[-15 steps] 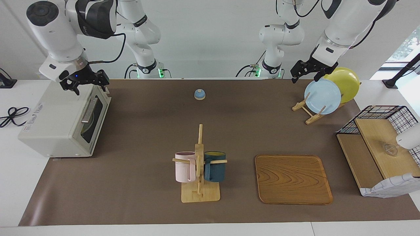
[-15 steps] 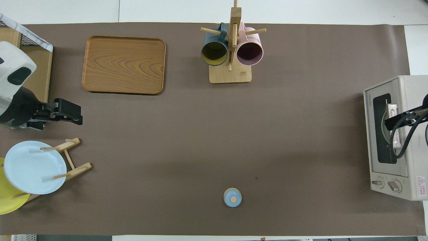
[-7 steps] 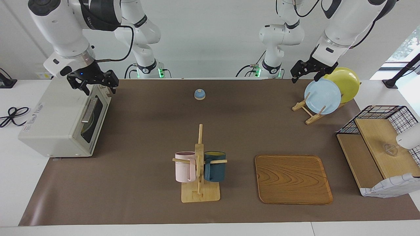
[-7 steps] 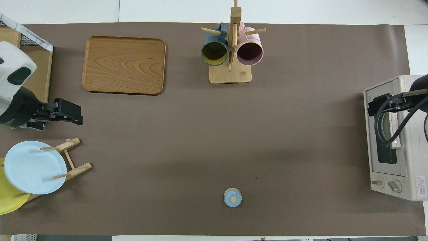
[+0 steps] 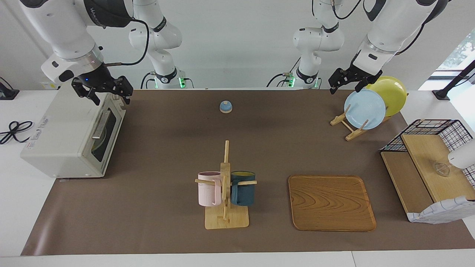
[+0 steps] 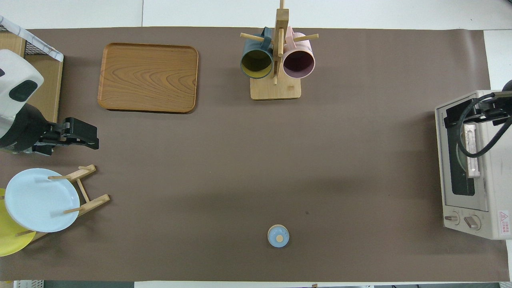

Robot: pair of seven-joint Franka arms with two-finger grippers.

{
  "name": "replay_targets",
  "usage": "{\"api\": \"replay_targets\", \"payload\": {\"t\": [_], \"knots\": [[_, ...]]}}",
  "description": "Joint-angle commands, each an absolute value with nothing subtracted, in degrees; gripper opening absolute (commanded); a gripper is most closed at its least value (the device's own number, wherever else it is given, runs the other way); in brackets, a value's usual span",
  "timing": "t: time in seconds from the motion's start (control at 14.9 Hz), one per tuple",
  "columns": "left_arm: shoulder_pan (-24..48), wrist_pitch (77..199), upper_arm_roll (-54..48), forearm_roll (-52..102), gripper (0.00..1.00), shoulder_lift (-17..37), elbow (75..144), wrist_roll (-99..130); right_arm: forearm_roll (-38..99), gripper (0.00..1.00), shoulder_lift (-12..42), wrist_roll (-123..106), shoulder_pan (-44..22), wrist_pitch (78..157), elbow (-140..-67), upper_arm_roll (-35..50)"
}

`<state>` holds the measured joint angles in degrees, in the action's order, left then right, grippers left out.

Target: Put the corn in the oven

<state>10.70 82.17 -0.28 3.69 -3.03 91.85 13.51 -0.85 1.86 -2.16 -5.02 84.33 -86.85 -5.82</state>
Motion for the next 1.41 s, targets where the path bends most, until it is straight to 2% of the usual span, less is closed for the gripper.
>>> {"api": "replay_targets", "payload": {"t": [0.0,0.13,0.33,0.6,1.34], "knots": [[9.93,81.12,-0.70,3.16,1.00,-3.34,91.58,13.36,1.05,1.00,0.44,-1.05,-4.40,83.85,-88.76,-6.07],[9.93,81.12,-0.79,3.16,1.00,-3.34,91.58,13.36,-0.17,1.00,-0.17,-0.53,-3.95,83.76,-89.12,-5.02],[9.93,81.12,-0.79,3.16,1.00,-3.34,91.50,13.36,-0.35,1.00,-3.07,-0.79,-2.20,85.95,-94.12,-4.92],[9.93,81.12,-0.79,3.16,1.00,-3.34,91.58,13.36,-0.88,1.00,-0.71,-0.53,-1.06,85.52,-91.50,-4.40],[9.93,81.12,-0.79,3.16,1.00,-3.34,91.50,13.36,-0.97,1.00,0.18,-0.35,-0.44,86.58,-89.12,-2.90]]}}
